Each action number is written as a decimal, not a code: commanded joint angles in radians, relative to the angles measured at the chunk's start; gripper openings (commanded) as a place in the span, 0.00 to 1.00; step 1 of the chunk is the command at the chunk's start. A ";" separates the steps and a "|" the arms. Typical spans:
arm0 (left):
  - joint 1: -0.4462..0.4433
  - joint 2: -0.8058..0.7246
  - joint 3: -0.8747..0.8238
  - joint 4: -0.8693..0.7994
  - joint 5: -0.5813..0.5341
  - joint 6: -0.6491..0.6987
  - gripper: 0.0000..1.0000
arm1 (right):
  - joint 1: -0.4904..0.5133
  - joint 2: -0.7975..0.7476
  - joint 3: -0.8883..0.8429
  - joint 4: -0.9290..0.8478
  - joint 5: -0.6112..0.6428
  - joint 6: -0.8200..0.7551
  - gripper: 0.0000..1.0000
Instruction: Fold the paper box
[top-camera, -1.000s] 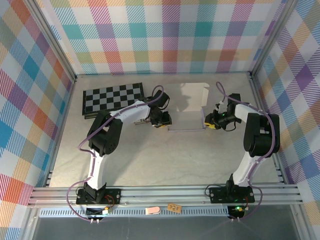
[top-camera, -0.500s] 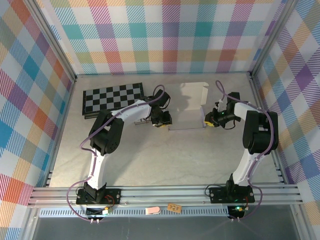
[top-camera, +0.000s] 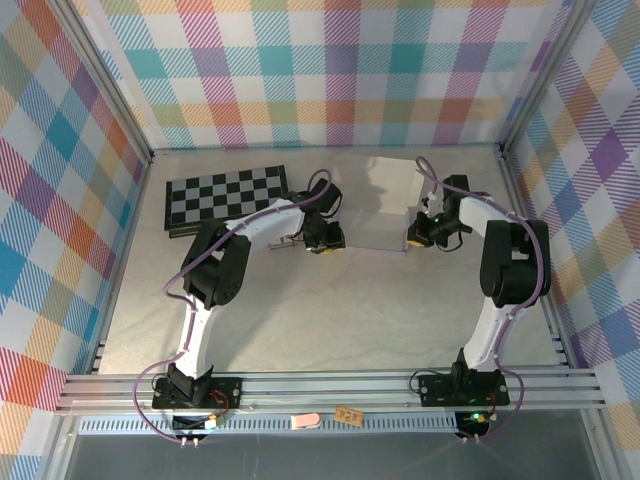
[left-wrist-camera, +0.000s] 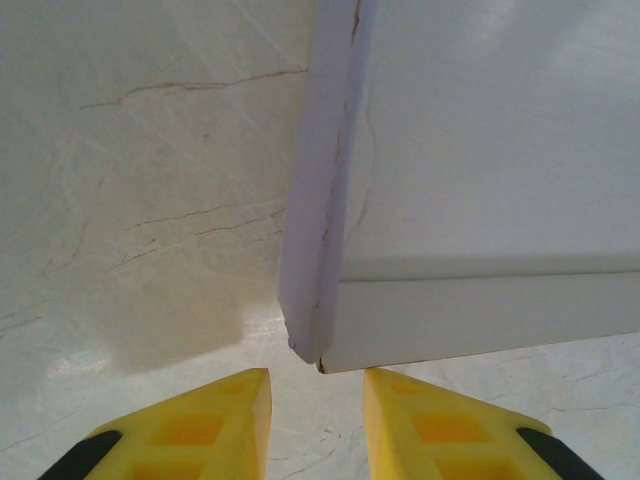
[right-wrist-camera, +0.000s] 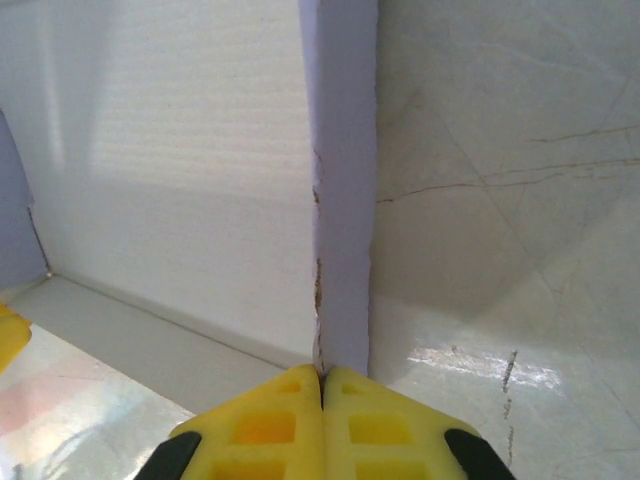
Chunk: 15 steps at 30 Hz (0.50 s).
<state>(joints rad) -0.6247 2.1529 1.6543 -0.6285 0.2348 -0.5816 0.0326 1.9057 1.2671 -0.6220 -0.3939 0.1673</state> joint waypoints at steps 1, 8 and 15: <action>0.006 0.008 0.028 -0.024 -0.009 0.017 0.29 | 0.024 0.036 0.012 -0.044 0.114 -0.031 0.00; 0.010 -0.043 0.070 -0.057 -0.031 -0.017 0.40 | 0.029 0.038 0.041 -0.101 0.202 -0.033 0.00; 0.049 -0.055 0.073 -0.036 0.013 -0.069 0.46 | 0.039 0.011 0.037 -0.095 0.208 -0.039 0.00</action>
<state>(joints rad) -0.6033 2.1479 1.7012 -0.6556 0.2268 -0.6212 0.0689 1.9057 1.3106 -0.6785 -0.2493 0.1490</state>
